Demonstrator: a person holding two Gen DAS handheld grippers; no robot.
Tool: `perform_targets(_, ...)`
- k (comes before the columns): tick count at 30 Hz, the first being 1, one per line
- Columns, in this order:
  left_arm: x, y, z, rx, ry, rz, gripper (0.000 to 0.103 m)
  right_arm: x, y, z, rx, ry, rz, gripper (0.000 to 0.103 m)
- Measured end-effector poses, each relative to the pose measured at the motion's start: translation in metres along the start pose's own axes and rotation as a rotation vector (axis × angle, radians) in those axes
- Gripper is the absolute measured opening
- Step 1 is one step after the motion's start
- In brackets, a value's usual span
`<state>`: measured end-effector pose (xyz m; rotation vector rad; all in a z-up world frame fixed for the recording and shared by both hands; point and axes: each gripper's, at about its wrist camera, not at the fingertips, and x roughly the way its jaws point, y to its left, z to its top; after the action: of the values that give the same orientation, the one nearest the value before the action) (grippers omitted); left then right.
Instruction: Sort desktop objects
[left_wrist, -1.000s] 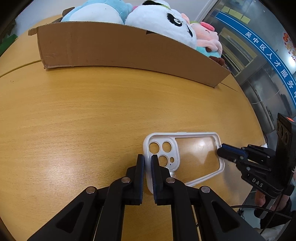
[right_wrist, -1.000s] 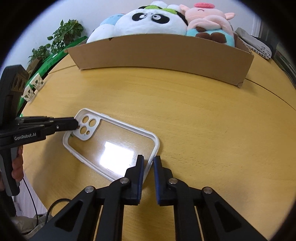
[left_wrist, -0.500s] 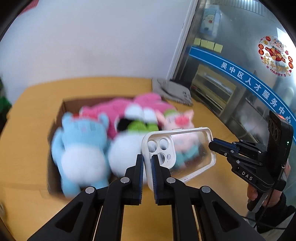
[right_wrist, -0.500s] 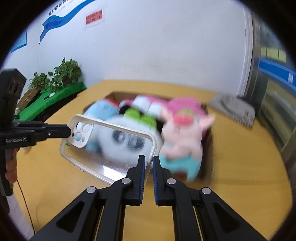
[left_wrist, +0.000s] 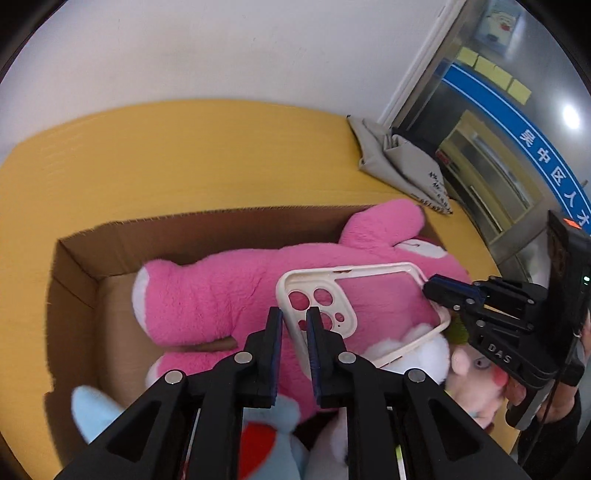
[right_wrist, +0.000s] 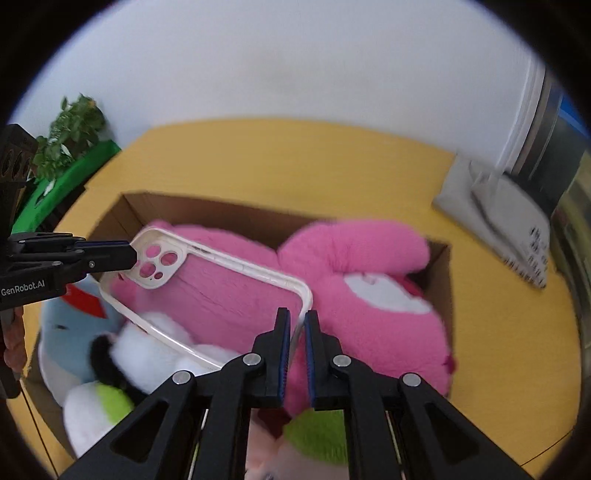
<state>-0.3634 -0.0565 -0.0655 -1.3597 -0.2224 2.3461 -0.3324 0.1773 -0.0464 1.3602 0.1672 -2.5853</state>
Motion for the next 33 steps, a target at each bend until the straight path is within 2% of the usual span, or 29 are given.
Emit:
perform_targets(3,-0.004,0.001,-0.004,-0.016,-0.021,-0.026,0.017,-0.003,0.003,-0.001,-0.018,-0.008,-0.015,0.01)
perform_targets(5,-0.014,-0.004,-0.009,-0.007,-0.045,0.005,0.047,-0.01,0.006,-0.006,-0.027,-0.017,-0.035,0.013)
perform_targets(6,-0.022,-0.005,-0.014,-0.004,-0.062,0.028,0.073,-0.014,0.008,-0.009,-0.031,-0.023,-0.046,0.018)
perform_targets(7,-0.032,-0.005,-0.02,-0.01,-0.083,0.034,0.084,-0.02,0.009,-0.013,-0.028,-0.035,-0.056,0.035)
perform_targets(8,-0.043,-0.005,-0.025,-0.015,-0.103,0.038,0.084,-0.027,0.01,-0.017,-0.021,-0.051,-0.065,0.054)
perform_targets(9,-0.055,-0.006,-0.031,-0.017,-0.124,0.04,0.084,-0.037,0.012,-0.021,-0.014,-0.079,-0.07,0.061)
perform_targets(10,-0.071,-0.012,-0.041,-0.012,-0.155,0.059,0.084,-0.048,0.013,-0.026,-0.005,-0.112,-0.074,0.074)
perform_targets(11,-0.084,-0.019,-0.049,-0.002,-0.181,0.079,0.086,-0.06,0.016,-0.032,0.003,-0.142,-0.066,0.078)
perform_targets(13,-0.112,-0.04,-0.074,0.032,-0.235,0.109,0.097,-0.087,0.024,-0.049,0.014,-0.191,-0.045,0.078)
perform_targets(15,-0.14,-0.06,-0.098,0.065,-0.287,0.137,0.103,-0.113,0.037,-0.069,0.006,-0.234,-0.044,0.078)
perform_targets(23,-0.202,-0.138,-0.187,0.145,-0.399,0.191,0.103,-0.178,0.075,-0.132,0.013,-0.306,-0.048,0.078)
perform_targets(26,-0.21,-0.153,-0.209,0.146,-0.413,0.173,0.103,-0.195,0.083,-0.151,-0.001,-0.321,-0.089,0.078)
perform_targets(33,-0.212,-0.162,-0.233,0.103,-0.39,0.161,0.103,-0.216,0.089,-0.182,-0.023,-0.333,-0.107,0.078)
